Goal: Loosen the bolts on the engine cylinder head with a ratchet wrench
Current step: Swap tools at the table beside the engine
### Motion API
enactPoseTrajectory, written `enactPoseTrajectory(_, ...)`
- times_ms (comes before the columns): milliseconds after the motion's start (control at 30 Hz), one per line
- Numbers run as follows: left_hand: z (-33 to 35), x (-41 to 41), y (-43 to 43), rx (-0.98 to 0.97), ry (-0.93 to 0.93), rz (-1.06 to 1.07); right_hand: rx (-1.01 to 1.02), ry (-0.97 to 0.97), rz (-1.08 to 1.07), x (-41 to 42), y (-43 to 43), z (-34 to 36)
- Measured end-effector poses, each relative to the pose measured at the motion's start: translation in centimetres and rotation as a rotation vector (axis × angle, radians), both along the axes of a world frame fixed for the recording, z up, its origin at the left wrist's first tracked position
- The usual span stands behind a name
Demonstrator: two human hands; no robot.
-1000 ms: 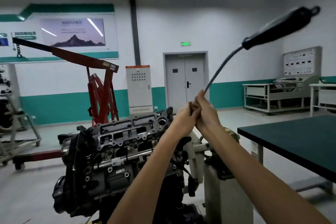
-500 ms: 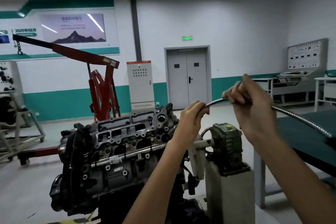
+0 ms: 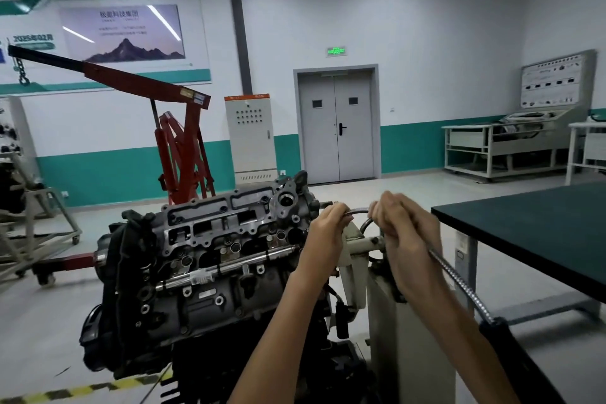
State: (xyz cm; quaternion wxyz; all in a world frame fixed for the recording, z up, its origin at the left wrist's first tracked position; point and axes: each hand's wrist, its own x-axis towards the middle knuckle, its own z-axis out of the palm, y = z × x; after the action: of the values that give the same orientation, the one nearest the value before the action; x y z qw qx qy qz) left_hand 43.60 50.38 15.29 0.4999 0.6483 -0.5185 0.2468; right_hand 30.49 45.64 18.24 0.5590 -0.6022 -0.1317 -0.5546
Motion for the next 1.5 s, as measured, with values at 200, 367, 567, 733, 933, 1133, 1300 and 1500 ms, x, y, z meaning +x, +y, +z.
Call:
enactPoseTrajectory(200,-1.4,1.9,0.6,0.041,-0.029,0.101,0.035,0.023,0.032,2.7,0.4,-1.4)
enactPoseTrajectory(367,-1.7,2.7,0.7,0.073,-0.248,0.325,0.018,0.006,0.018,3.7,0.9,-1.9)
enactPoseTrajectory(567,-1.7,2.0,0.7,0.041,-0.3,0.402,0.128,-0.062,0.091,3.5,0.8,-1.8)
enactPoseTrajectory(733,-1.2,0.8,0.5,-0.007,-0.308,0.371,0.183,-0.152,0.206,2.2,0.1,-1.2)
enactPoseTrajectory(933,0.2,-1.0,-0.5,-0.046,-0.361,0.362,0.205,-0.204,0.202,1.1,-0.6,0.1)
enactPoseTrajectory(1133,1.0,-3.0,-1.1,-0.016,-0.437,0.338,0.347,-0.167,0.247,1.8,-0.6,0.7)
enactPoseTrajectory(1300,1.5,-4.2,-0.3,-0.093,-0.329,0.178,0.325,-0.199,0.266,1.0,-0.8,1.8)
enactPoseTrajectory(1500,-1.5,0.2,2.6,0.12,-0.006,0.212,0.297,-0.229,0.232,-1.0,-1.1,3.7)
